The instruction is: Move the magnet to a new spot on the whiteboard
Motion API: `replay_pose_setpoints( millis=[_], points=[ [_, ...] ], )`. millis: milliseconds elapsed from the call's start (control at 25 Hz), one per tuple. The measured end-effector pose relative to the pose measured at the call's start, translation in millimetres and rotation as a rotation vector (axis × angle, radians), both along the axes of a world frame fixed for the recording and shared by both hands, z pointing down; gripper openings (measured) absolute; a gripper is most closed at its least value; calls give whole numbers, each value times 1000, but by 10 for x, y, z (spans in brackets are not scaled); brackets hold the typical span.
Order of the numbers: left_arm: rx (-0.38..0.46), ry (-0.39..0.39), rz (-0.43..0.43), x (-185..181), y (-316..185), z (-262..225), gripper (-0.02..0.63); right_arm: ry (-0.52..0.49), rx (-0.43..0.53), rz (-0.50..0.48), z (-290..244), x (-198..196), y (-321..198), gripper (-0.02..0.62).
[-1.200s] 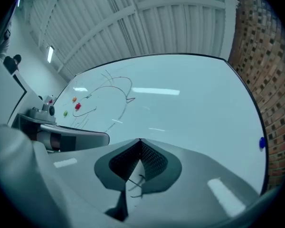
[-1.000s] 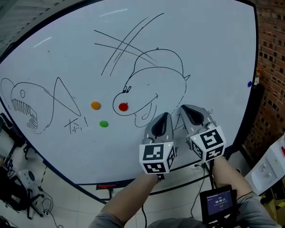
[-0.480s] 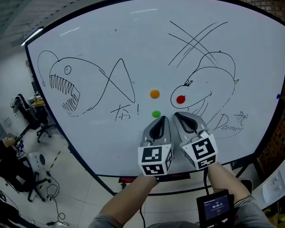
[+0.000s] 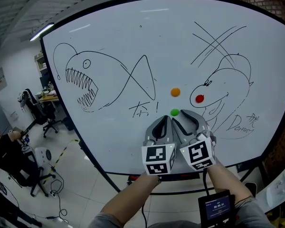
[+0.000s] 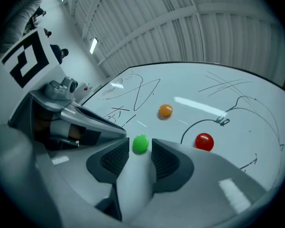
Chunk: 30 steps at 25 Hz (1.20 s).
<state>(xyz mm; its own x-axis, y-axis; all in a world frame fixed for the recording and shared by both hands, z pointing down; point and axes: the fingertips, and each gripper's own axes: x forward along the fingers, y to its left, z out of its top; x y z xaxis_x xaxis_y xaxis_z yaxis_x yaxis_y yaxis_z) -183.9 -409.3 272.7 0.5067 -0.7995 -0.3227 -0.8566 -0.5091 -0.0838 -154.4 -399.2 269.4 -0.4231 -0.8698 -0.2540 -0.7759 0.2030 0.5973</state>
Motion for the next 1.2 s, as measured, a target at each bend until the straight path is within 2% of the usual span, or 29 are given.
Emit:
replay_pose_setpoints(
  millis=[160,360,400,640,880,1200],
  points=[
    [-11,3,0,-62,-7,17,0,74,67,88,-14,-46,-33,153],
    [-22,-9,-4,-103,-71,40,0,140,60,152,3,-40,-124,142],
    [-23,-8,-1,-95,-75,46,0,140,59,150,6,-39,-123,126],
    [3,13,51,54,-23,34,0,107,43,152,19,93,-100,123],
    [7,20,114,414,45,70,0,69,11,177,90,457,-55,121],
    [30,-7,210,1182,216,55,0,26,-20,244,154,1207,57,121]
  ],
)
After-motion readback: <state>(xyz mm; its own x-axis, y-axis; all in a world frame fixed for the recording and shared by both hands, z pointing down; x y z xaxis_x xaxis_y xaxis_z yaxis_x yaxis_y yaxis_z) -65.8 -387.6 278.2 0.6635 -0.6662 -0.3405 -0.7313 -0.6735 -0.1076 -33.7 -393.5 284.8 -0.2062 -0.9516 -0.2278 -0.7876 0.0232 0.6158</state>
